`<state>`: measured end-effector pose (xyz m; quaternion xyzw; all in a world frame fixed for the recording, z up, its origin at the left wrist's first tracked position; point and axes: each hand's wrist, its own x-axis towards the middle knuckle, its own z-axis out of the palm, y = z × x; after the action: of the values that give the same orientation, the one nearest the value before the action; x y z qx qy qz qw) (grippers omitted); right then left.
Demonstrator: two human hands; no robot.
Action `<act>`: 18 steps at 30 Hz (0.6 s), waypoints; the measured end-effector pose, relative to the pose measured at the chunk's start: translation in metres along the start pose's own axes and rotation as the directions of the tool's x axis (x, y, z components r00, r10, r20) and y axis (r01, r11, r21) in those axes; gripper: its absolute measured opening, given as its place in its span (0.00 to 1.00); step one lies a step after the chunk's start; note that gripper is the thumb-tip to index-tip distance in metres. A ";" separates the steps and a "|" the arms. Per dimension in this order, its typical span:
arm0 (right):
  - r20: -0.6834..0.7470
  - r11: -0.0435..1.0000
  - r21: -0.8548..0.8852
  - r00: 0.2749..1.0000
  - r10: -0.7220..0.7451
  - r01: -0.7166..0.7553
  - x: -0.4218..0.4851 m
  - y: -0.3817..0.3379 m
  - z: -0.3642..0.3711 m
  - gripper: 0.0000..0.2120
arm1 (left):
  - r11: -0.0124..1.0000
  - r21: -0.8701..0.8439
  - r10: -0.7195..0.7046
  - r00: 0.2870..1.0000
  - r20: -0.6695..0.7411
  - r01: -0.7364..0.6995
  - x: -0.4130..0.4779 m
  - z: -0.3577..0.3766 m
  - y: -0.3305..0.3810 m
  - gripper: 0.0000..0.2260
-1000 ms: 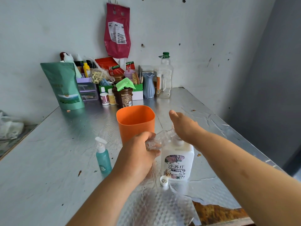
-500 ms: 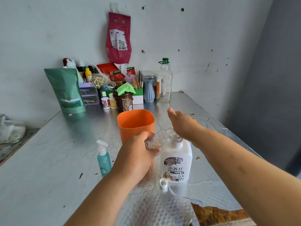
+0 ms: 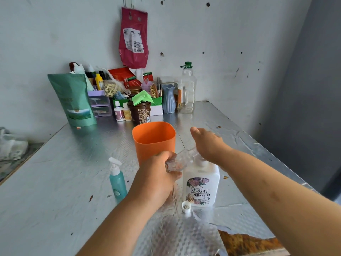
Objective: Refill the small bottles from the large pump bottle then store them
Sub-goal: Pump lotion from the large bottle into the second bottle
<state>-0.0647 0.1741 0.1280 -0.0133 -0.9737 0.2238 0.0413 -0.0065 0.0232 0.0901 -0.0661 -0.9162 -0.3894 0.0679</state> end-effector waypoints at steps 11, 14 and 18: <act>0.046 0.998 0.009 0.996 -0.070 0.070 -0.006 -0.007 -0.014 0.09 | 1.000 0.009 0.021 1.000 -0.021 -0.021 0.000 -0.006 0.006 0.16; 0.034 0.998 0.028 0.998 -0.060 0.059 0.000 -0.004 -0.009 0.09 | 1.000 0.009 0.026 0.999 -0.022 -0.026 0.000 -0.005 0.006 0.16; 0.015 0.997 0.001 0.997 -0.079 0.079 0.004 0.000 -0.005 0.08 | 0.999 0.024 0.037 0.999 -0.018 -0.036 0.000 -0.005 0.006 0.18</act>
<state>-0.0684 0.1765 0.1332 0.0270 -0.9737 0.2221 0.0426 -0.0053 0.0240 0.0979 -0.0784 -0.9188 -0.3776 0.0844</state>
